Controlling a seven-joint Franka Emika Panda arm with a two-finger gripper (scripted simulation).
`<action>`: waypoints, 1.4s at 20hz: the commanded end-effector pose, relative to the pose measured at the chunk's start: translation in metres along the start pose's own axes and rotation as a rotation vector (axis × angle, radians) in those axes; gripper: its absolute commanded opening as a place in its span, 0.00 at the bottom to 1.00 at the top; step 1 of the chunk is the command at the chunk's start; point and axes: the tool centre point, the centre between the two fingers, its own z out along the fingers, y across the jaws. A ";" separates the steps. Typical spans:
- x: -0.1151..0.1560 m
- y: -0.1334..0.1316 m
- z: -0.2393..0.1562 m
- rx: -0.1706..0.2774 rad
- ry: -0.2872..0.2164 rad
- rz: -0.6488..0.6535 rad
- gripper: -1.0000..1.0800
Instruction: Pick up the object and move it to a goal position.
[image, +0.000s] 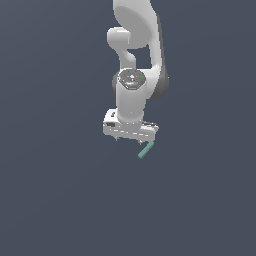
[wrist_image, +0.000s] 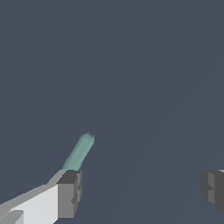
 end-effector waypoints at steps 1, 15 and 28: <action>-0.003 -0.009 0.008 0.004 -0.001 0.047 0.96; -0.028 -0.062 0.055 0.019 -0.008 0.346 0.96; -0.043 -0.086 0.077 0.022 -0.011 0.499 0.96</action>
